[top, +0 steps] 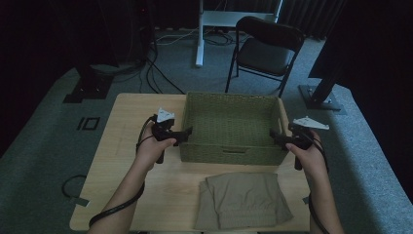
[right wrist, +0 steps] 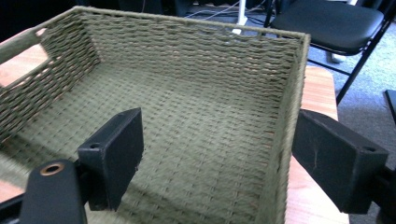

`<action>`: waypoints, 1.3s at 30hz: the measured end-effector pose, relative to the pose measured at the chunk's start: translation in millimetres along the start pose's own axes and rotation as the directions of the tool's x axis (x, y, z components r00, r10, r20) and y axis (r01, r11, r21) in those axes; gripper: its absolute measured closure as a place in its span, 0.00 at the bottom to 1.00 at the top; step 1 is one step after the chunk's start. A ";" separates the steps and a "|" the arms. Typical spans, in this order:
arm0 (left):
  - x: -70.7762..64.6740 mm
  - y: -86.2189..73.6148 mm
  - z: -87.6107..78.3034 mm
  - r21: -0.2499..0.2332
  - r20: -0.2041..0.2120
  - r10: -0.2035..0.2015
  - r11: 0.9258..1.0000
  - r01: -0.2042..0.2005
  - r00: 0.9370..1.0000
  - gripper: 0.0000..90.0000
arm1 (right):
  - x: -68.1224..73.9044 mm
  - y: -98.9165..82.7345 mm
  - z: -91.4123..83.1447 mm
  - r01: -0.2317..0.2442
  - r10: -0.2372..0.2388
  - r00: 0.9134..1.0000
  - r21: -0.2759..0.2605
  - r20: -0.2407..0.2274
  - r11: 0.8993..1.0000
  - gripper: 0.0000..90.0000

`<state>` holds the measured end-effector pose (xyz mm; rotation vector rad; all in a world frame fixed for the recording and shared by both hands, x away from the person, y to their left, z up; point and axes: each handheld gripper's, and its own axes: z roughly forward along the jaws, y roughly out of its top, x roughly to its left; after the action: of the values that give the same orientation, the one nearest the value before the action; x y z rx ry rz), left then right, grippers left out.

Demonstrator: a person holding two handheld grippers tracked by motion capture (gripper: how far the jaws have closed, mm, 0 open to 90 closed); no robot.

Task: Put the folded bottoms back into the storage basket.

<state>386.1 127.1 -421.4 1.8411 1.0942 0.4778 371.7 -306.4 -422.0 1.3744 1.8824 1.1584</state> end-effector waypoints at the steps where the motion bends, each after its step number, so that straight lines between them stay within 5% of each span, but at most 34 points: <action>1: -2.6 -1.4 -2.1 -0.003 0.005 0.004 1.000 -0.004 1.000 0.23 | 1.5 -1.7 -2.2 0.003 -0.003 1.000 -0.003 -0.003 1.000 0.18; 8: -23.8 -16.2 -13.8 -0.021 0.052 0.033 0.999 -0.032 0.998 0.22 | 9.6 -14.5 -18.6 -0.003 0.002 1.000 -0.030 -0.029 1.000 0.18; 24: -77.7 -56.1 -20.4 -0.004 0.171 0.098 0.995 -0.099 0.980 0.20 | 28.2 -55.7 -45.8 0.007 -0.009 0.997 -0.029 -0.073 1.000 0.18; 30: -80.5 -71.4 -13.4 0.064 0.170 0.069 0.995 -0.081 0.983 0.20 | 31.0 -81.2 -46.5 -0.012 0.013 0.997 0.008 -0.073 1.000 0.18; 39: -90.7 -102.4 -0.6 0.123 0.201 0.037 0.990 -0.063 0.979 0.17 | 35.5 -122.2 -33.1 -0.019 0.026 0.997 0.104 -0.066 0.994 0.17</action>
<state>287.8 70.8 -498.0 1.9863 0.9644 0.2498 274.1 -297.7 -509.7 1.4313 2.0049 1.1451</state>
